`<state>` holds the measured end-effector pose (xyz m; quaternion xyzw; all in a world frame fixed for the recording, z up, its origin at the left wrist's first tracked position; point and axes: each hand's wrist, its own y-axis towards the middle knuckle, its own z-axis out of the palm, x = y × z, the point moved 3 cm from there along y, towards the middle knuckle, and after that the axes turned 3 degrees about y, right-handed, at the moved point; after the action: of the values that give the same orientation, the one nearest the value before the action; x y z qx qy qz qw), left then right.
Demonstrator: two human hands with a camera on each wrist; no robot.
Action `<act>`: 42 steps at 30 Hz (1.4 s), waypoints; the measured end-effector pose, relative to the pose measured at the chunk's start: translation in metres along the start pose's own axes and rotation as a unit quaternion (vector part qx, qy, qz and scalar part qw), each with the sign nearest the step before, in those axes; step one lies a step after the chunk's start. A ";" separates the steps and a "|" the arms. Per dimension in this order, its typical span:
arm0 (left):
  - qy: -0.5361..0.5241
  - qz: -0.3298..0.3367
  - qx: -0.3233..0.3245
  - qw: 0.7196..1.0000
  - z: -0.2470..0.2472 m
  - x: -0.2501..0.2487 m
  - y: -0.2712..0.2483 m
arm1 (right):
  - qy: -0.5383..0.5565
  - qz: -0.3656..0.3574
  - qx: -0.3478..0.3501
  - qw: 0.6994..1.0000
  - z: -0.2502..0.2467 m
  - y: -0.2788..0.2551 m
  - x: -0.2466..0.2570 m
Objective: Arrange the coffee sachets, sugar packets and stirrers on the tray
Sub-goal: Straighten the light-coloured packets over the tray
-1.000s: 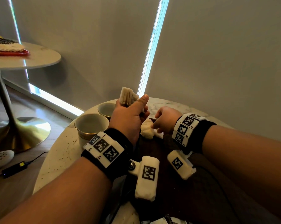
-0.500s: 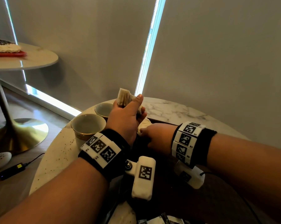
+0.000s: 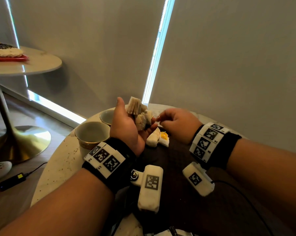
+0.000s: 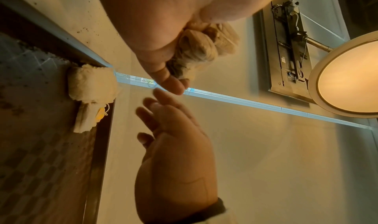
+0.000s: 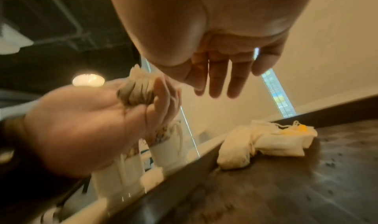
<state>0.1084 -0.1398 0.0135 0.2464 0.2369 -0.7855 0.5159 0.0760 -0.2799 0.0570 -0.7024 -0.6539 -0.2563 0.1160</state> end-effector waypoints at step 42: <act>0.108 0.039 0.089 0.989 -0.001 0.003 -0.001 | 0.349 0.025 -0.028 0.936 -0.003 -0.004 0.011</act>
<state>0.1063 -0.1407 0.0111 0.3843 0.2103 -0.7513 0.4935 0.0716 -0.2715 0.0642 -0.5878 -0.5467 -0.5006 0.3241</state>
